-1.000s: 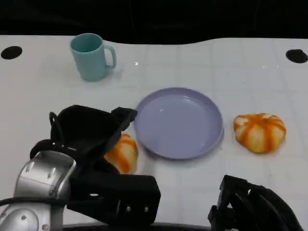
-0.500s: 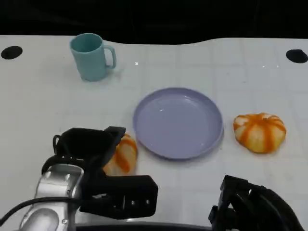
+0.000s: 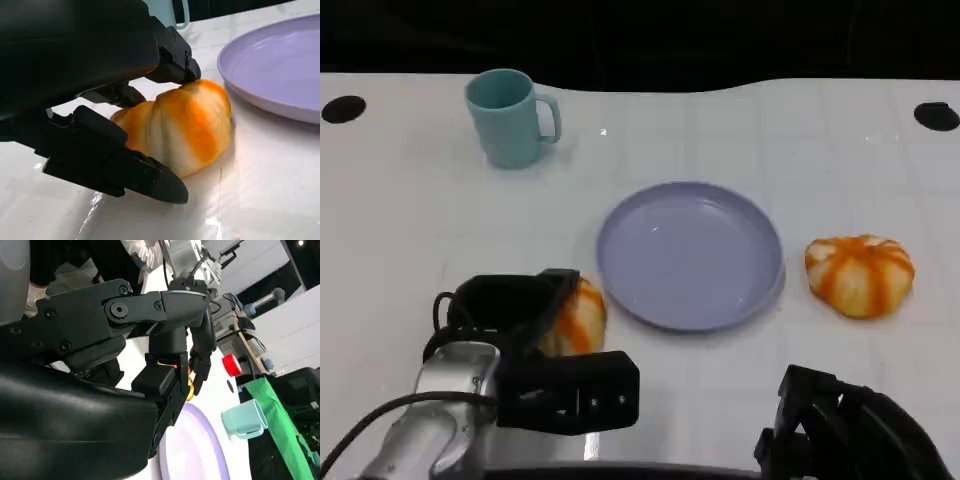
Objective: Grasp the bread from the table and place it into the plate.
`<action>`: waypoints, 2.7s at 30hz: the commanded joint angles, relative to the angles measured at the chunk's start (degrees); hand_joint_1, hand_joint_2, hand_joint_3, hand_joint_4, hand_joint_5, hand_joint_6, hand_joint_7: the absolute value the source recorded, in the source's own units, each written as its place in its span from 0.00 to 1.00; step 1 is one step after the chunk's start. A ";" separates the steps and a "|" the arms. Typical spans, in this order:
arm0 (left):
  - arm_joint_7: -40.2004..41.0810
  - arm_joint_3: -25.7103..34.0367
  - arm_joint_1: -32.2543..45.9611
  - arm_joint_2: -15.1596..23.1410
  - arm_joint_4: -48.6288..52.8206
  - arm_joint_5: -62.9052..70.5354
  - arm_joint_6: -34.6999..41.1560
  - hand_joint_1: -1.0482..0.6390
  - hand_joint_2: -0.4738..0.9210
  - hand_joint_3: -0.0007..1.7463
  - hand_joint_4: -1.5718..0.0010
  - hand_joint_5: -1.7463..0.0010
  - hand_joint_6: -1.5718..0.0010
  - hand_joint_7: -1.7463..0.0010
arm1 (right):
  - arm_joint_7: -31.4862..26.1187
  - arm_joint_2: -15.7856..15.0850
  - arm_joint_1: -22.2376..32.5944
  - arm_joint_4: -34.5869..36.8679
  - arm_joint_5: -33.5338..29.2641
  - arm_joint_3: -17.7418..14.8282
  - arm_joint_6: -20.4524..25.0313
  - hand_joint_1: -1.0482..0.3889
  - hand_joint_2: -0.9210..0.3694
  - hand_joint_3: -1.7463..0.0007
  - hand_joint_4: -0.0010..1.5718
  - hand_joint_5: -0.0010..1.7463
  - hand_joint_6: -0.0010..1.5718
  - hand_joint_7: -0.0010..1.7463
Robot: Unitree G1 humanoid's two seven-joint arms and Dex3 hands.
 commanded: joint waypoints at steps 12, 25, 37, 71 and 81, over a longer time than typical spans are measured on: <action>18.18 -3.00 -2.63 1.83 14.74 -3.74 -10.64 0.47 1.00 0.06 0.48 0.02 0.22 0.95 | 0.87 -0.44 0.40 -0.02 1.05 -0.78 -0.56 0.24 0.00 0.86 0.55 0.93 0.47 0.81; 44.48 -3.84 -4.37 2.30 23.76 -3.29 -19.45 0.53 0.98 0.10 0.48 0.00 0.59 0.11 | 1.58 -0.26 0.17 0.72 1.08 -1.18 -1.02 0.24 0.00 0.87 0.54 0.93 0.48 0.79; 43.54 -0.31 1.68 6.87 6.09 -3.25 -17.02 0.54 0.64 0.62 0.44 0.00 0.58 0.00 | 0.08 -0.58 0.47 -0.56 0.49 -0.90 0.05 0.23 0.00 0.86 0.55 0.93 0.49 0.80; 28.26 -1.27 -17.91 -5.11 18.38 -11.08 -27.62 0.54 0.61 0.67 0.40 0.00 0.54 0.00 | -0.62 0.70 -0.48 1.18 0.20 0.85 0.38 0.23 0.00 0.88 0.55 0.92 0.49 0.81; 27.92 -2.68 -21.01 -6.53 25.11 -11.48 -29.31 0.51 0.67 0.56 0.46 0.00 0.47 0.24 | -0.76 0.21 -0.20 0.38 0.06 0.52 0.59 0.23 0.00 0.87 0.55 0.92 0.48 0.81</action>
